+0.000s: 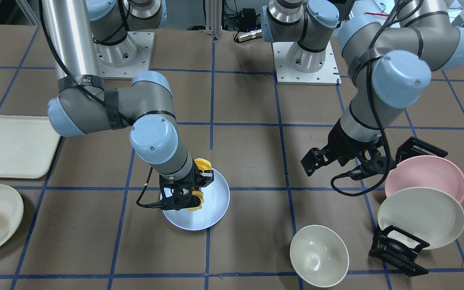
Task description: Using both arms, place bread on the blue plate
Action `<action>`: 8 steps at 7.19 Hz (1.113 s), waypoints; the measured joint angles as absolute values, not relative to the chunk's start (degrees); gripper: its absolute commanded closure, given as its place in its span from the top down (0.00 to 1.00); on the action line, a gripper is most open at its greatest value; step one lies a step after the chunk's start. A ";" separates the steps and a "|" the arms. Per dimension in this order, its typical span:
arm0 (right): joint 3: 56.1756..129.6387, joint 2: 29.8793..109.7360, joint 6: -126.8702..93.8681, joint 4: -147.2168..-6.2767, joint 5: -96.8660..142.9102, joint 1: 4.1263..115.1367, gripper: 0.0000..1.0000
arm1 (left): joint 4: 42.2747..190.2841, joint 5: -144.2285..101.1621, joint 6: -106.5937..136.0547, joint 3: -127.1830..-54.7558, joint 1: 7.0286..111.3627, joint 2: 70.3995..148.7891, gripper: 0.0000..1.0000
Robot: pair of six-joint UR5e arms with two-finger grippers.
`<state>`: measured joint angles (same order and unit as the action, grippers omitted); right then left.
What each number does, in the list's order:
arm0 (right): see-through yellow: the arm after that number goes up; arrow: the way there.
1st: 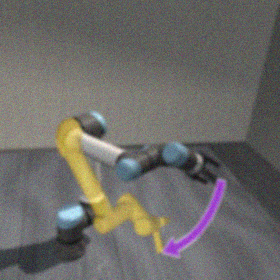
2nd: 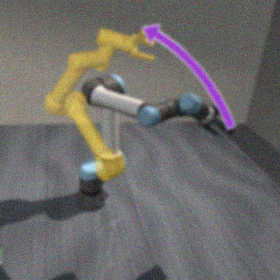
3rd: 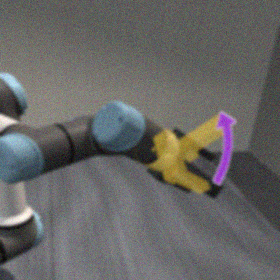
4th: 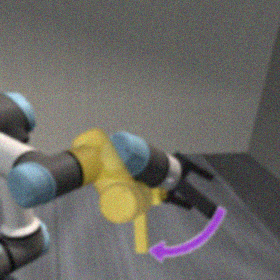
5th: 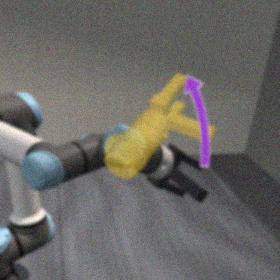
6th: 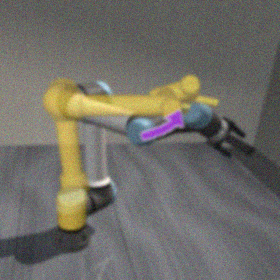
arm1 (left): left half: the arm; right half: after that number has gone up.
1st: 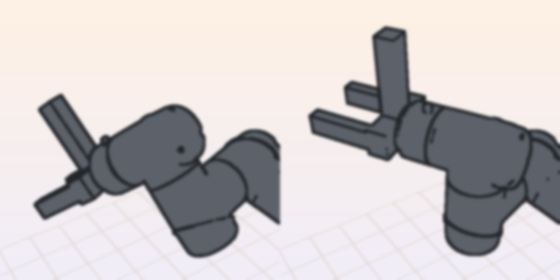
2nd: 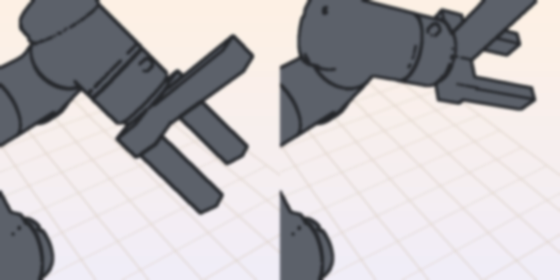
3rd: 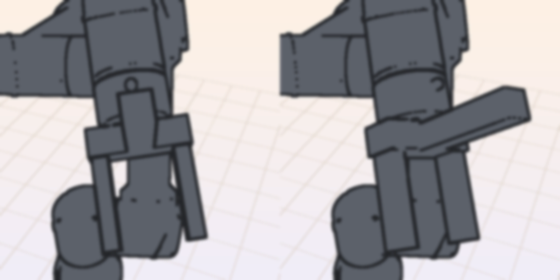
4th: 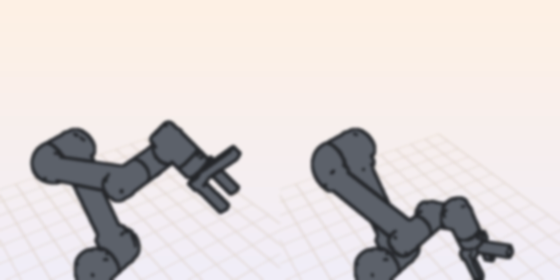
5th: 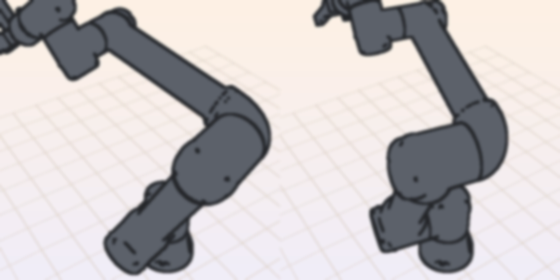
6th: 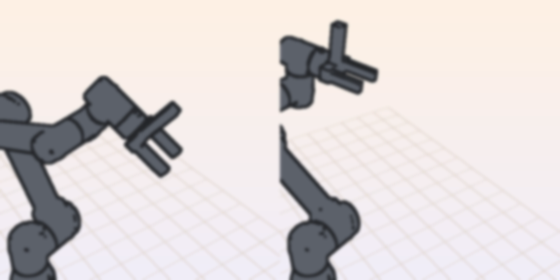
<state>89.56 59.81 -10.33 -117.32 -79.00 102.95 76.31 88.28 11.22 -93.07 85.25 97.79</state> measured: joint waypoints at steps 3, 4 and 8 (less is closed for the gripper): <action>91.23 59.24 -10.95 -117.45 -78.77 101.92 0.99 | 83.40 90.73 3.46 -93.02 85.17 91.96 1.00; 91.54 59.24 -10.92 -117.49 -78.76 101.90 1.00 | 84.33 91.17 2.48 -93.47 85.27 91.17 1.00; 87.53 59.87 -12.06 -115.46 -78.85 101.57 1.00 | 87.04 90.64 -0.88 -94.33 85.15 88.99 1.00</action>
<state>87.53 59.87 -12.06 -115.46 -78.85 101.57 87.04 90.64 -0.88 -94.33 85.15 88.99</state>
